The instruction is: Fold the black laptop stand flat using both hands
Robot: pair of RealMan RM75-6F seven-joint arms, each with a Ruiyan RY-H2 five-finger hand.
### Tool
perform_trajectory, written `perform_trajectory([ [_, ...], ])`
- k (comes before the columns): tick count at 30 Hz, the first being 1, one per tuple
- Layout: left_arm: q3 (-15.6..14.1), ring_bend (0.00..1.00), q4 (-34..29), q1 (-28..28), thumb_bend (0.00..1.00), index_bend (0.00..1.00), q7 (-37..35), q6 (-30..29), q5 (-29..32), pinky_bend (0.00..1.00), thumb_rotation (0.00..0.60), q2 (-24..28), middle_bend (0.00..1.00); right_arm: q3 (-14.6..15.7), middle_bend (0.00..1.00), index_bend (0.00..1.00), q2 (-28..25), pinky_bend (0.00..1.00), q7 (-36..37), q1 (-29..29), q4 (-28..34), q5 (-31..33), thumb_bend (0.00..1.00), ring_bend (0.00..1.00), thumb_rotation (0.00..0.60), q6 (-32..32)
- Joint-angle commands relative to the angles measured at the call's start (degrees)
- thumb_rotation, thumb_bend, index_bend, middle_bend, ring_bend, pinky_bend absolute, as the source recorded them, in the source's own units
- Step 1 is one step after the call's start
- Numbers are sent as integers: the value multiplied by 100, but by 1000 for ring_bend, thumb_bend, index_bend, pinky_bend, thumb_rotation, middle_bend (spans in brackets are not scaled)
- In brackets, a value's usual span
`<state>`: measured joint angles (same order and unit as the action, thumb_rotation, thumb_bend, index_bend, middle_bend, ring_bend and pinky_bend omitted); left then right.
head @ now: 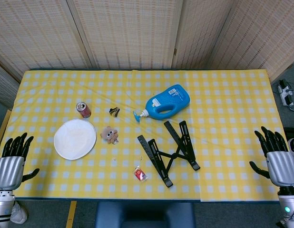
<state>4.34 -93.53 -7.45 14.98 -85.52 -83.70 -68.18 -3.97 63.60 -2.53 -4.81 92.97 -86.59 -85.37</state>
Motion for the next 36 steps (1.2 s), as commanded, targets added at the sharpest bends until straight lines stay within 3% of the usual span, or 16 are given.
perform_trajectory([
  [1,1,0,24,-10,148,0,11,10,2,0,600,-20,0,2,0,0,3,0,-5,-7,14,2,254,1,600,16],
  [17,-28,0,66,24,148,0,-111,-58,-62,0,600,-35,0,72,0,0,-8,0,338,-157,147,-107,254,31,600,302],
  [27,-52,0,73,36,149,0,-161,-72,-108,0,600,-24,0,154,0,0,-35,47,1265,-688,241,-88,254,61,600,1330],
  [36,-81,0,101,39,148,0,-200,-41,-122,0,600,-35,0,223,0,0,148,97,2941,-1301,11,-117,276,68,600,2382],
])
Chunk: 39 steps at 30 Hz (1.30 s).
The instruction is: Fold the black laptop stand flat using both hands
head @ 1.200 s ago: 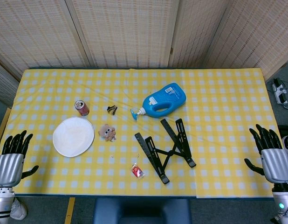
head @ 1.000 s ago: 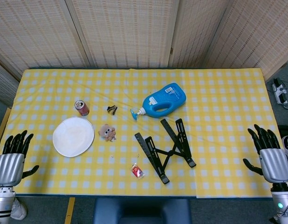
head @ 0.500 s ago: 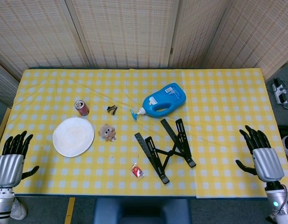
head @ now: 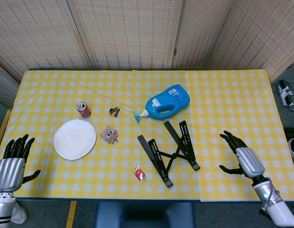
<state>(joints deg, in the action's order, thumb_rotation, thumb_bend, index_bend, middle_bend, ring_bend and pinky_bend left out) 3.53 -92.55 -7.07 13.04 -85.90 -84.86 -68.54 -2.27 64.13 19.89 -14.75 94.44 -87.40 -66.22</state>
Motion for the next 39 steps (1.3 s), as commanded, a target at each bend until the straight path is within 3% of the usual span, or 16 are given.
perform_trajectory([
  [1,1,0,3,-2,148,0,-12,-2,-10,0,600,0,0,61,0,0,120,97,861,-361,-173,-37,290,69,600,556],
  [10,-36,0,-24,-23,148,0,-19,54,-53,0,600,-2,0,195,0,0,476,98,2415,-834,-593,-227,390,87,600,1184],
  [22,-64,0,-30,-43,149,0,-42,109,-79,0,600,-11,0,311,0,0,1077,98,3850,-1073,-1302,-447,440,80,600,1078],
  [31,-65,0,-11,-50,148,0,-68,123,-79,0,600,-3,0,364,0,0,1464,98,4296,-1243,-1470,-475,440,77,600,1049],
  [39,-63,0,34,-46,148,0,-103,121,-72,0,600,0,0,592,0,0,1495,97,4582,-1305,-1131,-623,440,98,600,995],
])
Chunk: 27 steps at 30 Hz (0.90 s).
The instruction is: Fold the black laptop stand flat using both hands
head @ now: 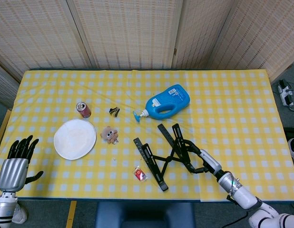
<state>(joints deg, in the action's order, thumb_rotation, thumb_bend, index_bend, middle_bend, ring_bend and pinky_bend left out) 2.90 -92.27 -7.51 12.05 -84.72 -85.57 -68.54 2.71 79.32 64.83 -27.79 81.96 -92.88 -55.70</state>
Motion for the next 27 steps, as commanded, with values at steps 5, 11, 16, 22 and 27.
perform_trajectory([
  [5,-8,0,29,-24,148,0,-21,31,-27,0,600,-26,0,371,0,0,-146,97,208,64,358,-308,439,94,600,-249],
  [11,-8,0,50,-69,148,0,-54,59,-84,0,600,-48,0,473,0,0,-372,90,38,205,413,-328,440,85,600,-612],
  [16,-26,0,57,-107,148,0,-156,112,-127,0,600,-61,0,334,0,0,-627,84,-80,165,425,-12,440,74,600,-546],
  [22,-33,0,-65,-230,148,0,-340,218,-276,0,600,-17,0,-5,0,0,-750,66,-72,-218,404,247,380,69,600,-133],
  [27,4,0,-199,-397,147,0,-532,353,-392,0,600,7,0,-215,0,0,-726,42,205,-701,326,293,333,59,600,434],
])
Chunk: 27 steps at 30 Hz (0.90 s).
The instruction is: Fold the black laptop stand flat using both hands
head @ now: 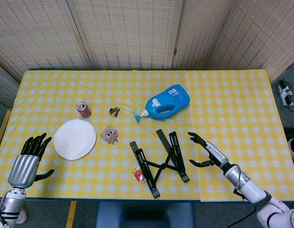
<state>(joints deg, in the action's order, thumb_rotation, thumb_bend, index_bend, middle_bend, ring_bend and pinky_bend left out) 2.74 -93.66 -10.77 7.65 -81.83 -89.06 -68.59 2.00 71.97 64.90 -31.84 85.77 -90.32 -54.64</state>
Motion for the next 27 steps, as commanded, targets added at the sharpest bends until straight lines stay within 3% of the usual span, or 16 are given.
perform_trajectory([
  [1,30,0,-85,-111,147,0,-144,103,-59,0,600,18,0,-167,0,0,17,36,258,-372,-63,17,333,58,600,398],
  [14,9,0,-535,-748,144,0,-895,807,-406,0,600,-63,0,-273,0,0,282,15,878,-999,-286,-116,334,52,600,860],
  [21,-49,0,-712,-1262,136,0,-1594,1352,-670,0,600,-366,0,-144,0,0,358,15,1384,-1107,-419,-340,334,65,600,695],
  [27,-7,0,-768,-1661,135,0,-1510,1852,-623,0,600,-751,0,-20,0,0,346,15,1625,-1115,-468,-540,333,71,600,394],
])
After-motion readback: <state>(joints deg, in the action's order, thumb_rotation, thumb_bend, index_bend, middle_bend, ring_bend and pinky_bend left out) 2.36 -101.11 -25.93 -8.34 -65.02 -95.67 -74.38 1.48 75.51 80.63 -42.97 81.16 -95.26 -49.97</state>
